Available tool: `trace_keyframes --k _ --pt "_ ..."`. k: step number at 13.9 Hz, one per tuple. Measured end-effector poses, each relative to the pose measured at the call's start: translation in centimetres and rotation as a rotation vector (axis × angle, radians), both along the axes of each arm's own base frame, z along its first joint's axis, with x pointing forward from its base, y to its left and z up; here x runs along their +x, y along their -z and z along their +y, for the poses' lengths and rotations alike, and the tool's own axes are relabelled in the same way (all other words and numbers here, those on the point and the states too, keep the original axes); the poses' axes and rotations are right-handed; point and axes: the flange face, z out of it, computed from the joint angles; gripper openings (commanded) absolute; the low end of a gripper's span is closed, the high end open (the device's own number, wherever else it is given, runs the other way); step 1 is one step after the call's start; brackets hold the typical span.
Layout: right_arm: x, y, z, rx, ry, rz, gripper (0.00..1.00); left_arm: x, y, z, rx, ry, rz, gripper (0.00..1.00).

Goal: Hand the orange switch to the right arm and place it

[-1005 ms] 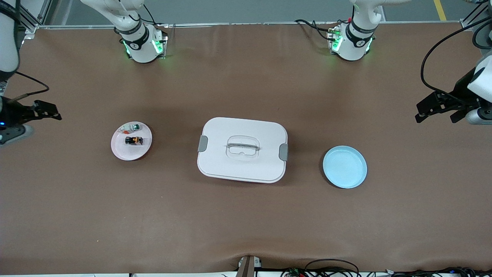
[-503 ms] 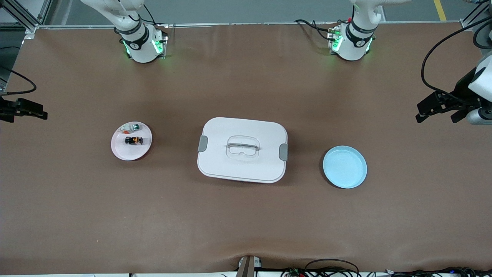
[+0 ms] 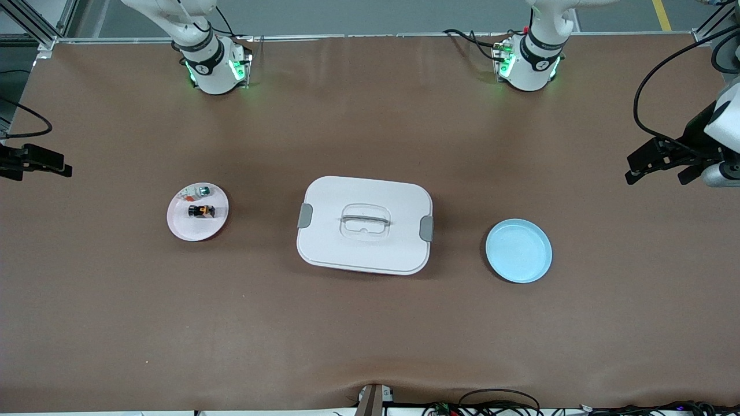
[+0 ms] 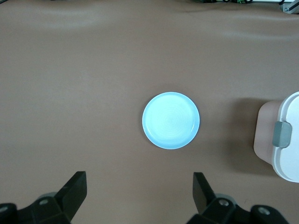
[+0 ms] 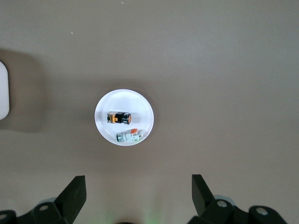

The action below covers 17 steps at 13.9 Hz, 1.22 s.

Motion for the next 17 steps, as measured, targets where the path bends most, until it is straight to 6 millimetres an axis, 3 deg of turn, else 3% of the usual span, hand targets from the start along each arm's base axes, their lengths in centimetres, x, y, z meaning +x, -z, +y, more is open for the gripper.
trace_keyframes --k 5,10,13,17 --pt "0.2 -3.9 1.9 -0.003 -0.032 -0.081 1.00 0.0 0.0 0.0 0.000 0.000 0.000 1.00" --pt "-0.2 -4.0 2.5 0.005 -0.063 -0.050 1.00 0.0 0.0 0.0 0.000 0.000 0.000 1.00" --pt "-0.3 -4.0 1.5 0.010 -0.115 -0.048 1.00 0.0 0.0 0.0 0.000 0.000 0.000 1.00" --pt "-1.3 -4.9 1.5 0.003 -0.036 -0.034 1.00 0.0 0.0 0.0 0.000 0.001 0.000 1.00"
